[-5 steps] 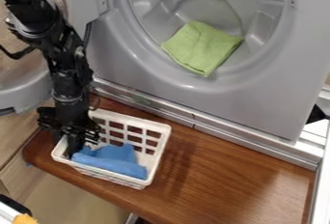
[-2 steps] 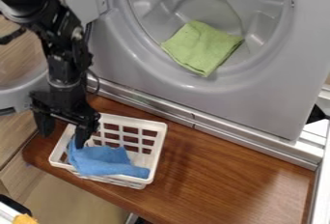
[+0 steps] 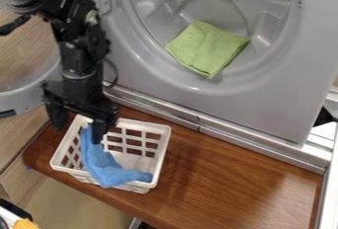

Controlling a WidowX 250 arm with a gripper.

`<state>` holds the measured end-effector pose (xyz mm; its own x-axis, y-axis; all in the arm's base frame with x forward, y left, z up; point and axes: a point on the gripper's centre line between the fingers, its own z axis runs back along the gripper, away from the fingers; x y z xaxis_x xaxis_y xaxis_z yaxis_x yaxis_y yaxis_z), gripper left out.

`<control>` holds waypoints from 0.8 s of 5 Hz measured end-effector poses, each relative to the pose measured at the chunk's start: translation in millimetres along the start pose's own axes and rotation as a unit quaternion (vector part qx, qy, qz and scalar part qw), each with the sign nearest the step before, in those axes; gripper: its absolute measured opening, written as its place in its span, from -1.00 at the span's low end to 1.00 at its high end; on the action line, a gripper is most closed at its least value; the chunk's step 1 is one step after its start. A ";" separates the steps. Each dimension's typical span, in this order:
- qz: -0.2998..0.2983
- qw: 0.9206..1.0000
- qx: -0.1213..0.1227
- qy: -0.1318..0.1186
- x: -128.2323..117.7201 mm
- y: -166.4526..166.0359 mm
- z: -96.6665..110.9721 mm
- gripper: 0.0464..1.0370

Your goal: Move the white basket with blue towel at the left side of the washing machine

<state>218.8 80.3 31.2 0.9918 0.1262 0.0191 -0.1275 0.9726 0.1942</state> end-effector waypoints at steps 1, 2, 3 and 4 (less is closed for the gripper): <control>-0.007 1.000 -0.006 -0.015 5.1 -18.2 25.3 0.93; 0.003 1.000 -0.006 -0.007 12.8 -18.2 33.4 0.93; 0.000 1.000 -0.009 0.003 13.2 -16.5 24.6 0.93; 0.004 1.000 -0.029 -0.006 16.5 -21.9 30.2 0.93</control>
<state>238.1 55.2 56.8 0.9908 0.1314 0.0324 -0.1346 0.9815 0.1360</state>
